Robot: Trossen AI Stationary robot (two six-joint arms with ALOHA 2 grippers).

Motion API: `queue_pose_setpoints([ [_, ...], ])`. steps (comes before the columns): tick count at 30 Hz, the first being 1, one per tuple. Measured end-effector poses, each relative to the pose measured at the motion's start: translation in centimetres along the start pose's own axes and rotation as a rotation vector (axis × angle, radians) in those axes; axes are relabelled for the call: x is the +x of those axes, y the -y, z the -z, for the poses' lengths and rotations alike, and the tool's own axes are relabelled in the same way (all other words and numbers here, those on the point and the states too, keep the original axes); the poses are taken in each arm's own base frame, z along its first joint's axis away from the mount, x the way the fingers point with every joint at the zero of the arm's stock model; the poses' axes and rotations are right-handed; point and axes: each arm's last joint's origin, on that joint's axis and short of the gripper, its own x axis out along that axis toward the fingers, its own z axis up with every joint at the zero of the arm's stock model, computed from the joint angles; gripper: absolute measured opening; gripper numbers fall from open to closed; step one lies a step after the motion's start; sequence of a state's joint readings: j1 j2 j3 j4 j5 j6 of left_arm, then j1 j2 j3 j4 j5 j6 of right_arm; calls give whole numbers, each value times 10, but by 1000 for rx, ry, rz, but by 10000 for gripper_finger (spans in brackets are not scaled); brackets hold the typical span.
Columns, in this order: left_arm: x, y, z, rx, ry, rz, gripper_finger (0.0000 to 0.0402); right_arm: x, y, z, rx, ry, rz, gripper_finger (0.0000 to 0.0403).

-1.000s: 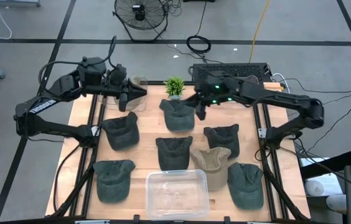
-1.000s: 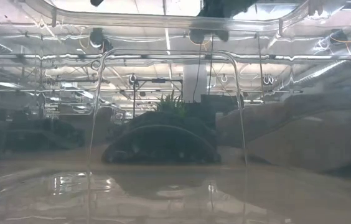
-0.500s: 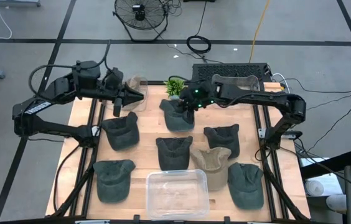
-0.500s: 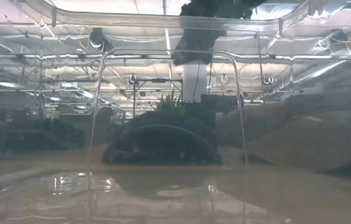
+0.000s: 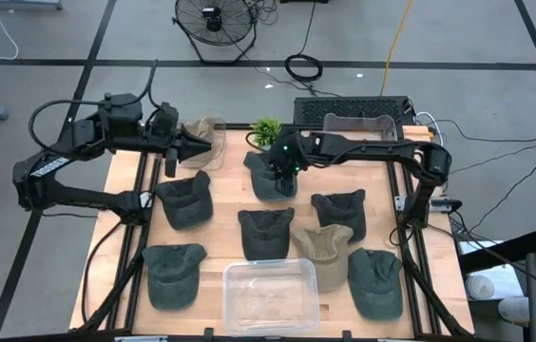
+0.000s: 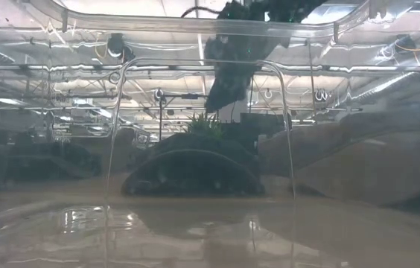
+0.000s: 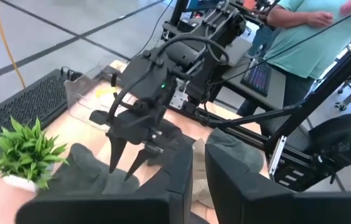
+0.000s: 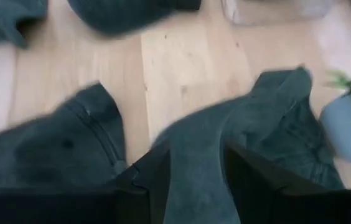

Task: Pick & Place hat
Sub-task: Put the top dark gray cap into the right transparent bin

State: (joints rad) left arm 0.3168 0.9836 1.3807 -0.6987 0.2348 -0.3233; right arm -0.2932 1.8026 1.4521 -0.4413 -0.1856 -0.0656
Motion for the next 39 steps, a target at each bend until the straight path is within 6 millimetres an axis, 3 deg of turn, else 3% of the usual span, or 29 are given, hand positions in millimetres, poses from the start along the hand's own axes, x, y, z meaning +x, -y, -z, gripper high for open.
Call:
queue_pose_setpoints([
  [6, -1, 0, 1, -21, -3, -1, 49, 12, 4, 8, -58, -63, 65, 168],
  [12, -1, 0, 1, -30, -13, -5, 49, 16, 9, 11, -111, -19, 118, 191],
  [19, -1, 0, 2, -47, -14, -6, 49, 24, 12, 29, -88, -52, 115, 190],
  [29, -1, -2, 6, -67, -54, -20, 49, 30, 15, 34, -78, 11, 123, 196],
  [39, -1, -2, 8, -73, -80, -29, 49, 42, 15, 60, -34, 0, 121, 196],
])
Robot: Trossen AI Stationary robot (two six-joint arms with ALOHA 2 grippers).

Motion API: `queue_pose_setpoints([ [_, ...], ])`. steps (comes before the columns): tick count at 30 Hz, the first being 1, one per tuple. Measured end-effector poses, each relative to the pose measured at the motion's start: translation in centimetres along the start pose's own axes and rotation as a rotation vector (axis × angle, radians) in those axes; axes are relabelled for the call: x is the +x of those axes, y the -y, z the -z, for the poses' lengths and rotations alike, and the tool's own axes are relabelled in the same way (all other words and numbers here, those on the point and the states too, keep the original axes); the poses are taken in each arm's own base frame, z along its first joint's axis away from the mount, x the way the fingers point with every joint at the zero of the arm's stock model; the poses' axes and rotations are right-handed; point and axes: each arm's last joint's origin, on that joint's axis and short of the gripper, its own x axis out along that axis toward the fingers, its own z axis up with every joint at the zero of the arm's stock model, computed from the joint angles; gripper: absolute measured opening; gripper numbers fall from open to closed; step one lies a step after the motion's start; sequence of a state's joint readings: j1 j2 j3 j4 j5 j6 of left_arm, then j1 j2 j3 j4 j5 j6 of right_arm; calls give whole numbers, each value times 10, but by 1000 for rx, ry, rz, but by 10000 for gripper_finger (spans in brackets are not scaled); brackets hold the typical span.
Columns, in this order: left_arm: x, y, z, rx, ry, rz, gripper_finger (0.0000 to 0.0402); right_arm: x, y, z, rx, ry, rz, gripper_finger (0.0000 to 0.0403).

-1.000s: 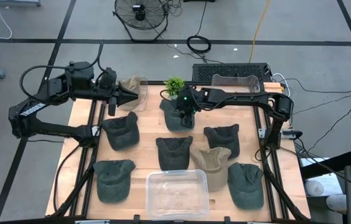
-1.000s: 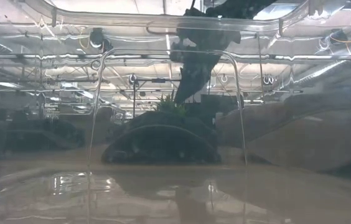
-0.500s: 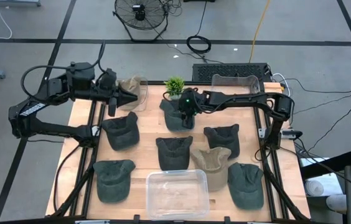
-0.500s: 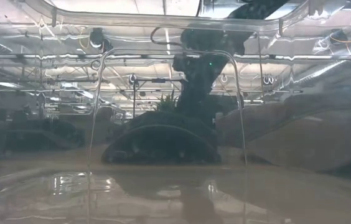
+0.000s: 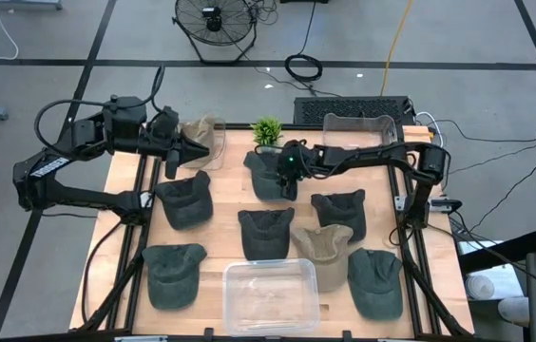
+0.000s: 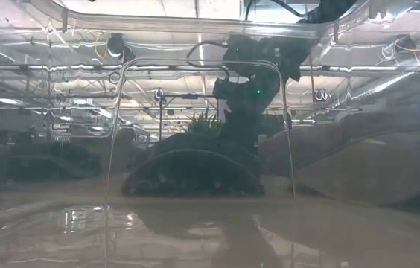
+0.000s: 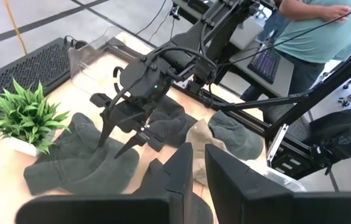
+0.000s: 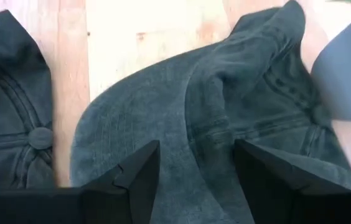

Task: Pick & Place hat
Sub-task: Put the top dark gray cap into the right transparent bin

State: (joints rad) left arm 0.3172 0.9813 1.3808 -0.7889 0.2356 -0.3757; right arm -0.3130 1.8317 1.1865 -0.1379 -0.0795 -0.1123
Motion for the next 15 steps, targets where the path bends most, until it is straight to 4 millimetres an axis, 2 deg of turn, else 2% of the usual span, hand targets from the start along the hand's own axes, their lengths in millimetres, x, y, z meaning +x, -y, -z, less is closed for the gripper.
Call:
queue_pose_setpoints([
  [4, 0, 0, 0, -5, -3, -1, 49, 1, 0, 3, 24, -4, 2, 193],
  [12, 0, 1, 3, -15, -26, 1, 49, 1, -3, 11, 51, -64, -13, 154],
  [15, 1, 2, 5, -15, -48, 9, 49, -11, -10, 11, 52, -104, -45, 146],
])
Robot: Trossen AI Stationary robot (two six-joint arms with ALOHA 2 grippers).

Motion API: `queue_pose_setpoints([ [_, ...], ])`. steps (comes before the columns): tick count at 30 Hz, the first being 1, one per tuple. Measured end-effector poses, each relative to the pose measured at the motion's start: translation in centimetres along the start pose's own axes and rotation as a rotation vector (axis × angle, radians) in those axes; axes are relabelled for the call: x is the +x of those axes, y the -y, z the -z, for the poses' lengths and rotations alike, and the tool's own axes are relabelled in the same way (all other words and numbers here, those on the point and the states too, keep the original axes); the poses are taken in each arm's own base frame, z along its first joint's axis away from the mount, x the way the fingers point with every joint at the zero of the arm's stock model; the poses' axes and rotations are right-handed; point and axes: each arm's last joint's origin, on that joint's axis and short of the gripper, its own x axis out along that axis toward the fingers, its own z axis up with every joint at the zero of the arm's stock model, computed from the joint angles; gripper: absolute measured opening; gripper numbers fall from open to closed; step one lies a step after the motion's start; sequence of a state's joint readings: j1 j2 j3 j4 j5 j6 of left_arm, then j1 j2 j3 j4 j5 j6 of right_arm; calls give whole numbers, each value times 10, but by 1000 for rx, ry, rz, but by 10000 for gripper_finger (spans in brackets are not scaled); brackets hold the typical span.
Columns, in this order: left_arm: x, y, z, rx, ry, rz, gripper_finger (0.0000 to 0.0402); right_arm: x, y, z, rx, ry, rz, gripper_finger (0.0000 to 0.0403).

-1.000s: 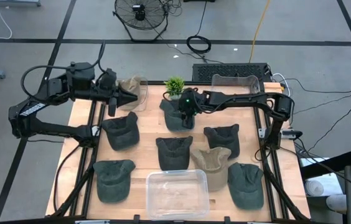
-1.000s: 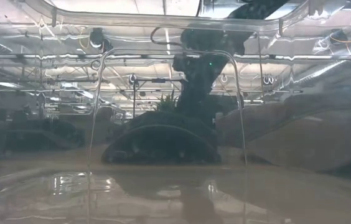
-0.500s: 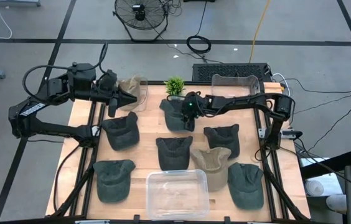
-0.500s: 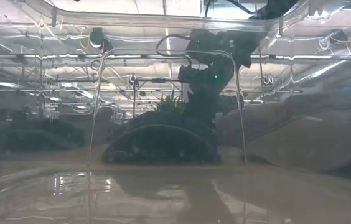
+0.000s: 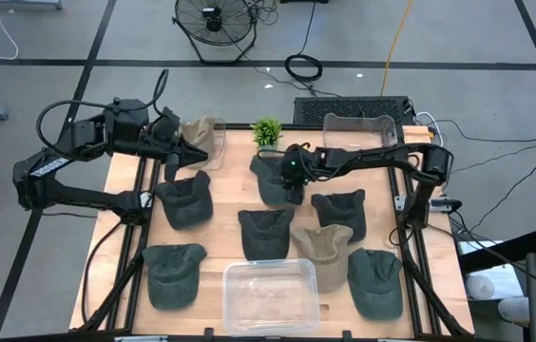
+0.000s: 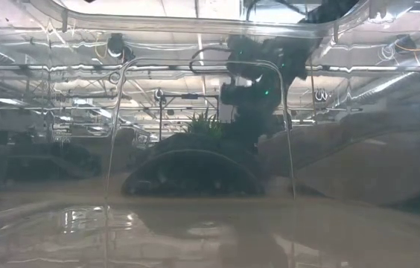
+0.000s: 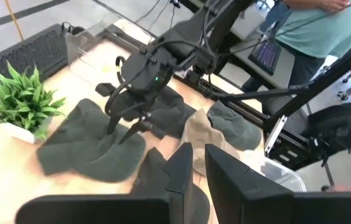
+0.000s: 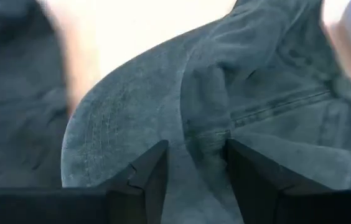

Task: Pick & Place hat
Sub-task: Put the top dark gray cap into the right transparent bin

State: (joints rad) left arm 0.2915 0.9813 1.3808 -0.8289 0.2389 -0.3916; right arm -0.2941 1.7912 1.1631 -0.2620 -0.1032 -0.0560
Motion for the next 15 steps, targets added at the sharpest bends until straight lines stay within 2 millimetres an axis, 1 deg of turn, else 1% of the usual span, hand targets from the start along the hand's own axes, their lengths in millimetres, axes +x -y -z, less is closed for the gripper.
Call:
queue_pose_setpoints([
  [5, 1, 4, 3, 24, -23, 9, 49, -27, -17, -10, -54, 63, 2, 151],
  [8, 1, 5, 4, 50, -19, -4, 49, -32, -22, -20, -104, 152, -2, 170],
  [10, 1, 5, 4, 60, -16, -13, 49, -27, -22, -19, -122, 148, -6, 187],
  [12, 1, 5, 4, 62, -13, -20, 49, -13, -20, -19, -139, 163, -7, 204],
  [15, 1, 5, 4, 44, -13, -20, 49, 4, -15, -9, -116, 98, -21, 222],
])
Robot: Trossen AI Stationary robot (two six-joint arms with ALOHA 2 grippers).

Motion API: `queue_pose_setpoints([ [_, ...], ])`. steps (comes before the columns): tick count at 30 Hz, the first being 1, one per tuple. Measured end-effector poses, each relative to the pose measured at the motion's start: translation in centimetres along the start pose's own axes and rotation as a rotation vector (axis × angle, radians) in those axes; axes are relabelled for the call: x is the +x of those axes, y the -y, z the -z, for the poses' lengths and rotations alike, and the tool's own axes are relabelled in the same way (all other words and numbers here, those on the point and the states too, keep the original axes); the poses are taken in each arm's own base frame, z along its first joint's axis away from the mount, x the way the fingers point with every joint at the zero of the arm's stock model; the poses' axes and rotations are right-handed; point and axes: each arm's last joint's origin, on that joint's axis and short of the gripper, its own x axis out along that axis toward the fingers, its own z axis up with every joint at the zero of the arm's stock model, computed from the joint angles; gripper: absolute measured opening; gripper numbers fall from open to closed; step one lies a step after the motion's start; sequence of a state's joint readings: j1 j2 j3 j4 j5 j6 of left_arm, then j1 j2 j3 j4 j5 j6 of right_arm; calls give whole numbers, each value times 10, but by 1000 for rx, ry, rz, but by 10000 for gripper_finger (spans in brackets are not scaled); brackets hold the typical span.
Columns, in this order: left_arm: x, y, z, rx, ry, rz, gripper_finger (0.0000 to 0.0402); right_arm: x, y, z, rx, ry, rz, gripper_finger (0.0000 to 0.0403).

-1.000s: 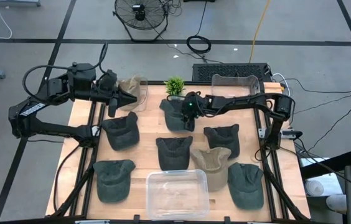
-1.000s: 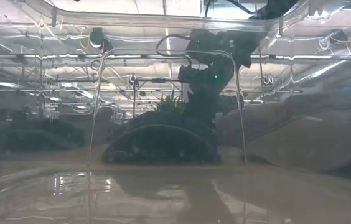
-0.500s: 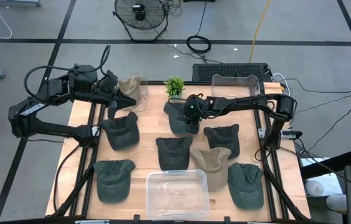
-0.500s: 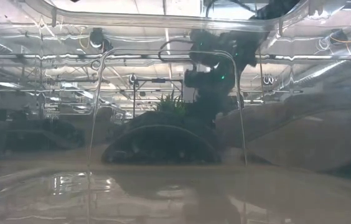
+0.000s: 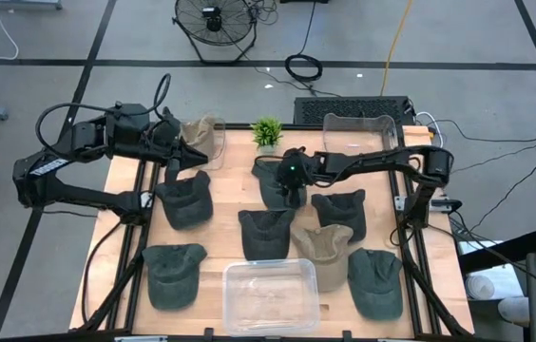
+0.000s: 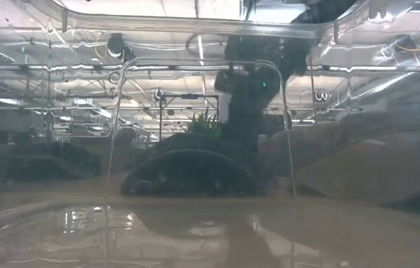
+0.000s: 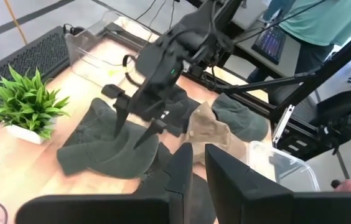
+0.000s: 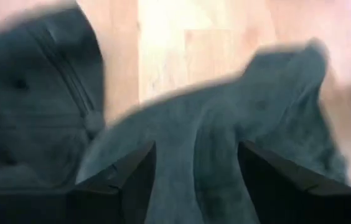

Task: Pick & Place hat
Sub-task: Put the top dark gray cap into the right transparent bin

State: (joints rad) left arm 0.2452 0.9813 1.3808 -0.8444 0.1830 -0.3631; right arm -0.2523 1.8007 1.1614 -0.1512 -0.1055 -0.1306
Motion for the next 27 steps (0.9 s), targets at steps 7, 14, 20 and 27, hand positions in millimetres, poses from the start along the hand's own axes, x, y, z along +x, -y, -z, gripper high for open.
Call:
queue_pose_setpoints([
  [7, 0, 2, 1, -32, -13, 20, 49, 9, 4, 8, 26, -55, 2, 224],
  [14, 1, 4, 2, -18, -22, 35, 49, 5, 6, 12, 39, -103, -4, 192],
  [20, 1, 4, 2, -22, -21, 30, 49, 5, 5, 14, 42, -118, -34, 113],
  [27, 1, 3, 1, -22, 3, -3, 49, -6, 0, 10, 41, -112, -86, 11],
])
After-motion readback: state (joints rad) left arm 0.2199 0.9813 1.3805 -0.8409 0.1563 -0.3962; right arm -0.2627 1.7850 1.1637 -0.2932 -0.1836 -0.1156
